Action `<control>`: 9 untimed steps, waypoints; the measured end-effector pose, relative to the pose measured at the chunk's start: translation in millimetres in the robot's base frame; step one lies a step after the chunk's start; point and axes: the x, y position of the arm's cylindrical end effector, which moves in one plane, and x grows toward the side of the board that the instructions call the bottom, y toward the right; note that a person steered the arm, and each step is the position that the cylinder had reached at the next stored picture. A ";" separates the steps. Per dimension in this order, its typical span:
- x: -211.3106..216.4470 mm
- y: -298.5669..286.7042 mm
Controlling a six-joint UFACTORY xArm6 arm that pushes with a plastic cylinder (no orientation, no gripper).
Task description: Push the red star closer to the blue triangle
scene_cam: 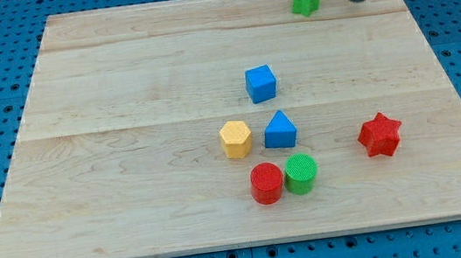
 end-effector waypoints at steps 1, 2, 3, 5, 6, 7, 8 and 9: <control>-28.2 -61.7; -17.2 -95.0; -1.4 -94.6; 0.0 10.9; 136.3 32.4; 249.1 5.0; 298.0 -3.9; 295.7 -51.0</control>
